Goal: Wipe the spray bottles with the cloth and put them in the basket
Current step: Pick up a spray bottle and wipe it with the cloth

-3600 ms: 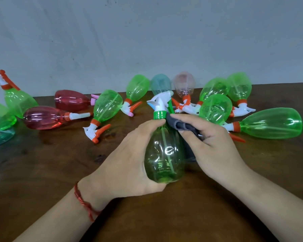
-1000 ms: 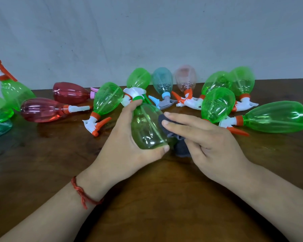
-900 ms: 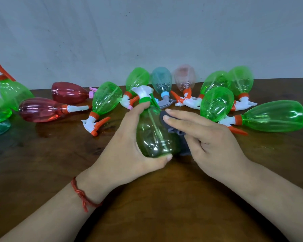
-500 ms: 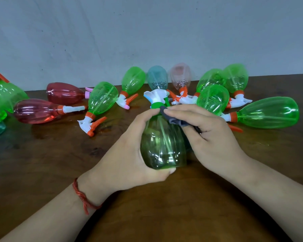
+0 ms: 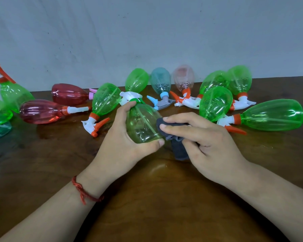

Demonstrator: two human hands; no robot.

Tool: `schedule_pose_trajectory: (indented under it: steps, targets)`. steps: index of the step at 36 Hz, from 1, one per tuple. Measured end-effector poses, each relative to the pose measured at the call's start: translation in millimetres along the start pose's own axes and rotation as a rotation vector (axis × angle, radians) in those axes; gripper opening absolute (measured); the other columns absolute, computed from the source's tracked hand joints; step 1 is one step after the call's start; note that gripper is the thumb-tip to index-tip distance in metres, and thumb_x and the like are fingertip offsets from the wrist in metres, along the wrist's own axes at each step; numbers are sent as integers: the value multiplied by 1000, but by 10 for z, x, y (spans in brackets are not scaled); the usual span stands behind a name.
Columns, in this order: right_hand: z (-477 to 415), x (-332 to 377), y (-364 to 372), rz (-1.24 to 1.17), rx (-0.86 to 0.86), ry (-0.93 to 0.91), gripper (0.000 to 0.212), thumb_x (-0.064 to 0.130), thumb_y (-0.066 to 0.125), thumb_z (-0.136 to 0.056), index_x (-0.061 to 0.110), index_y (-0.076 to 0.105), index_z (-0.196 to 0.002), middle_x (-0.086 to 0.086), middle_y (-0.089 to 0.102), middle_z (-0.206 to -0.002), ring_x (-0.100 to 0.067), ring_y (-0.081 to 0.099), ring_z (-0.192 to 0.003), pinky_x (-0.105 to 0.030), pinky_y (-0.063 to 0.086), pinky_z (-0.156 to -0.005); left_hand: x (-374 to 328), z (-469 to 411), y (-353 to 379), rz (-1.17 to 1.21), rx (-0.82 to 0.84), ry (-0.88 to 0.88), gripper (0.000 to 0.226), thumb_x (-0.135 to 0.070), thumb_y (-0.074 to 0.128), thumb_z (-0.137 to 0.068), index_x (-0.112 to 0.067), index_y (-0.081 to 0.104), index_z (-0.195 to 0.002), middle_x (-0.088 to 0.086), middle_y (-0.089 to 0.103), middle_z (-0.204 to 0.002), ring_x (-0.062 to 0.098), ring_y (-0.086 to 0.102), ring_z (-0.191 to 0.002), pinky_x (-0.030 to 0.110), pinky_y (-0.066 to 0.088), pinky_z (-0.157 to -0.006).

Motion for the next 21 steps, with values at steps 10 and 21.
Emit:
schedule_pose_trajectory:
  steps: [10,21]
  targets:
    - [-21,-93,20,-66,-20,73,58,-19,55,-94,17,71,-136,6,63,-142,-9,58,-134,-23,47,-109,-23,33,31,-72,111,93,109,-25,101,-68,-34,37,-156,-18,60,-142,1,60,-133,10,46,-104]
    - [-84,-159,-24,-303,-103,282,39,-1,57,-105,24,75,-129,10,67,-128,-13,60,-130,-20,42,-111,-306,-366,316,258,180,-80,79,6,41,-108,-15,65,-37,-7,61,-43,-2,59,-37,9,49,-49]
Point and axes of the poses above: each hand's wrist, its own z-axis away from the middle knuckle, its own y-axis out of the palm, x = y × z, the point moved 2 cm from there along -z, towards the middle knuckle
